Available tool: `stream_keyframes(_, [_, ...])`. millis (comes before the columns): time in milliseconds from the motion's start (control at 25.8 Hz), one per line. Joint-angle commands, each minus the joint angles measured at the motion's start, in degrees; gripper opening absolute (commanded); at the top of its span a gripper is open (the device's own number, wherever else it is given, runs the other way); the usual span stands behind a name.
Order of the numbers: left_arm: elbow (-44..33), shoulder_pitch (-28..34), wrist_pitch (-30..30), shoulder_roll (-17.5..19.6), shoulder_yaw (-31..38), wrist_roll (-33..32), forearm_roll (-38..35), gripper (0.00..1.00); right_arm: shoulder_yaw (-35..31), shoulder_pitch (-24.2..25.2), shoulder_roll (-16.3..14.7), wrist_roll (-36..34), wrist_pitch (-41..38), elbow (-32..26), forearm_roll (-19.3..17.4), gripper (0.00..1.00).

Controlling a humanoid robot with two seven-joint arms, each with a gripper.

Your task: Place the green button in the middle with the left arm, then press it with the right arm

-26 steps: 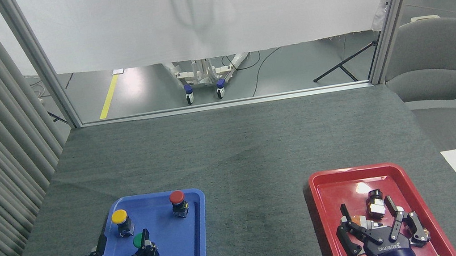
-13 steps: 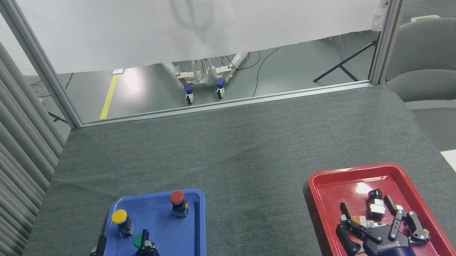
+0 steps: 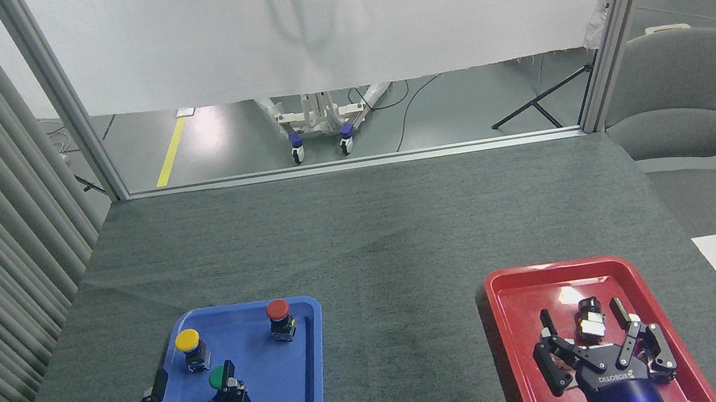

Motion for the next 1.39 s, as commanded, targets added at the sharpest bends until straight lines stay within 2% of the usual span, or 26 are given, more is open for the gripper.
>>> stream_keyframes(0, [0.0, 0.0, 0.0, 0.0, -0.1, 0.0, 0.0, 1.0, 0.0, 0.0, 0.0, 0.0, 0.0, 0.0, 0.0, 1.0])
stream_keyframes(1354, [1.2, -0.5, 0.0, 0.0, -0.3, -0.5, 0.0, 1.0, -0.2, -0.1, 0.4, 0.0, 0.0, 0.0, 0.0, 1.0])
